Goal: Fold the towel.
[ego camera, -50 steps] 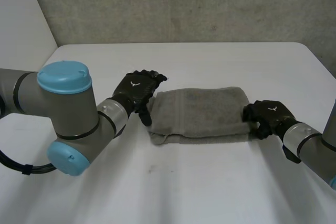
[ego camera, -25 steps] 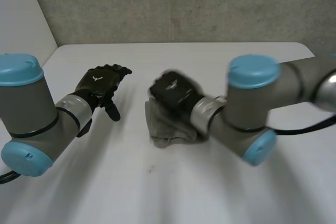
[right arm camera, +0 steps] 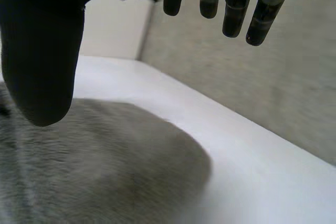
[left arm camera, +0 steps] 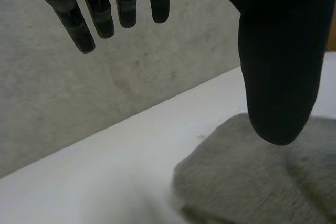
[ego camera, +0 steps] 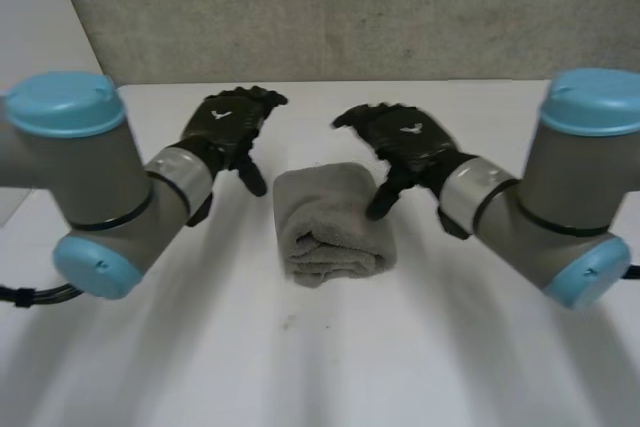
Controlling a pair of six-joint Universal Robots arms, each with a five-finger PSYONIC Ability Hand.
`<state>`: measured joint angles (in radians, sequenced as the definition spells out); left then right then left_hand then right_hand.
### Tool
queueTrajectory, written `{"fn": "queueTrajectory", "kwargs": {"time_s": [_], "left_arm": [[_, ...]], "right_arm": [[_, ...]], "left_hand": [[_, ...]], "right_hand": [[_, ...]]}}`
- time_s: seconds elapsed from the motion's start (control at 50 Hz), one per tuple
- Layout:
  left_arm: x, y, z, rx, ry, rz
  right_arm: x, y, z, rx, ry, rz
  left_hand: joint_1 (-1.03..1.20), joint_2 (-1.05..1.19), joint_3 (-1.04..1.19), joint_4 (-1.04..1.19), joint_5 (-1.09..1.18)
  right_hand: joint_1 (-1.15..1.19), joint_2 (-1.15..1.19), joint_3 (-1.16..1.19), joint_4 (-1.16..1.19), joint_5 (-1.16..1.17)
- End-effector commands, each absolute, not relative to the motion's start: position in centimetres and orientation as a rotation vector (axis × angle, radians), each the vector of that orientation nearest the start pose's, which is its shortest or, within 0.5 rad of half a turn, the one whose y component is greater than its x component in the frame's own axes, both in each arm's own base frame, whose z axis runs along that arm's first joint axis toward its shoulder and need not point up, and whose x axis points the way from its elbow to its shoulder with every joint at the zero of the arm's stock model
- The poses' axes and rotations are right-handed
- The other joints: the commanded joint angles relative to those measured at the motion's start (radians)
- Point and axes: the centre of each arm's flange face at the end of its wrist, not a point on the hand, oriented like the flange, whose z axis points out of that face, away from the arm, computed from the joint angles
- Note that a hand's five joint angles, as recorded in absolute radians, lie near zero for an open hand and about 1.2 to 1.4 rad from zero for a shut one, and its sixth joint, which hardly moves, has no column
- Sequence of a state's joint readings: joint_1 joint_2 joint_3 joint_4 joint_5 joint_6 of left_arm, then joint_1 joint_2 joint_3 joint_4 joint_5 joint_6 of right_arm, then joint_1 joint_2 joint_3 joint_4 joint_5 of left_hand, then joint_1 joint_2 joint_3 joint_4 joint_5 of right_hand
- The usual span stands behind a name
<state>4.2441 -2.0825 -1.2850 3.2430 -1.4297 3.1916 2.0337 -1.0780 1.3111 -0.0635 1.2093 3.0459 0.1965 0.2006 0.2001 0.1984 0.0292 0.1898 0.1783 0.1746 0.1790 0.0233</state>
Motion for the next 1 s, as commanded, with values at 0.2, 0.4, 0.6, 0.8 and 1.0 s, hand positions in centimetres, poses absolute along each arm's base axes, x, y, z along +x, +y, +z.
{"fn": "queueTrajectory", "kwargs": {"time_s": [0.2,0.4,0.6,0.8,1.0], "left_arm": [[-34.8,-27.6,14.1,0.723,2.834,-1.774],[-33.3,-27.4,12.6,0.658,2.824,-1.676],[-33.7,-27.1,14.4,0.681,2.821,-1.754],[-33.5,-26.5,22.8,0.669,2.721,-2.061],[-26.9,-27.0,31.7,0.405,2.541,-2.254]], "right_arm": [[31.1,-31.7,16.2,-0.641,2.217,-1.303],[33.2,-31.8,13.3,-0.938,2.218,-1.332],[33.7,-31.7,15.5,-0.967,2.155,-1.404],[32.6,-31.3,25.1,-0.846,1.966,-1.665],[28.1,-28.4,33.4,-0.667,1.841,-2.074]], "left_hand": [[0.017,0.013,0.013,0.015,0.010],[0.005,0.001,0.002,0.003,-0.002],[-0.007,-0.011,-0.010,-0.008,-0.014],[-0.009,-0.014,-0.013,-0.011,-0.017],[-0.021,-0.025,-0.025,-0.023,-0.028]], "right_hand": [[-0.015,-0.004,0.000,-0.004,-0.023],[-0.015,-0.004,0.000,-0.004,-0.023],[-0.015,-0.004,0.000,-0.004,-0.023],[-0.015,-0.004,0.000,-0.004,-0.023],[-0.015,-0.004,0.000,-0.004,-0.023]]}}
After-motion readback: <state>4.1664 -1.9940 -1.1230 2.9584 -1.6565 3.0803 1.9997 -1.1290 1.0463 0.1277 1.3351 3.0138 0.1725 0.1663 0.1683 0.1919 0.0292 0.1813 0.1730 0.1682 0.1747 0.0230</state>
